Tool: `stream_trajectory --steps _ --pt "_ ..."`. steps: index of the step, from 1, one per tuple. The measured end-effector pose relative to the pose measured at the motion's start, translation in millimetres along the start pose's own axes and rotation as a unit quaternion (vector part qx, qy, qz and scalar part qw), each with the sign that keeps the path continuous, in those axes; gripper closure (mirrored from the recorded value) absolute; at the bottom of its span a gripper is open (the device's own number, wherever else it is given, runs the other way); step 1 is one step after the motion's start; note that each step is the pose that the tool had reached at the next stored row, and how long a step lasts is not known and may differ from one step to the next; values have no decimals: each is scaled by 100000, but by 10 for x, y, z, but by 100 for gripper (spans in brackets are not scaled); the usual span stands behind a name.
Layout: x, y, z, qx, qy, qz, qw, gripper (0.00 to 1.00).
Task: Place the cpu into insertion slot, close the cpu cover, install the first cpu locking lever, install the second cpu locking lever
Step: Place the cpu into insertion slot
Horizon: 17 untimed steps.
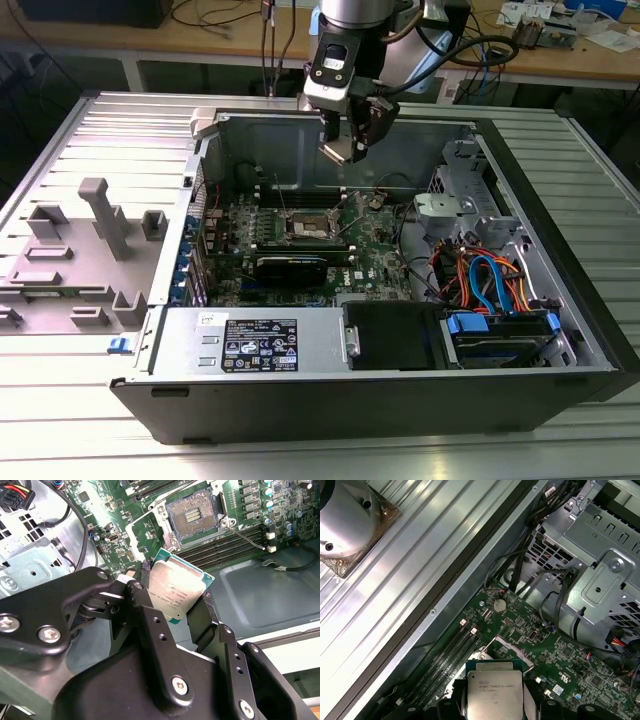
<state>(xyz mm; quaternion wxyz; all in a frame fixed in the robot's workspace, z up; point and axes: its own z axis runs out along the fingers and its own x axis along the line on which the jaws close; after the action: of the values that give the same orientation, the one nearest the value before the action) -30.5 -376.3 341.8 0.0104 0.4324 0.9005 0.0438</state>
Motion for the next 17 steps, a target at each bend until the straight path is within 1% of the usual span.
stream_trajectory --steps 11,13,14,15,17 --pt "0 0 0 1 0 21 100000 46" --pt "0 0 2 -13 -59 681 99998 46" --pt "0 0 7 -33 -136 1577 99987 46" --pt "0 -1 10 -35 -178 2015 99980 46" --pt "-7 -8 21 -40 -224 2490 99969 46"
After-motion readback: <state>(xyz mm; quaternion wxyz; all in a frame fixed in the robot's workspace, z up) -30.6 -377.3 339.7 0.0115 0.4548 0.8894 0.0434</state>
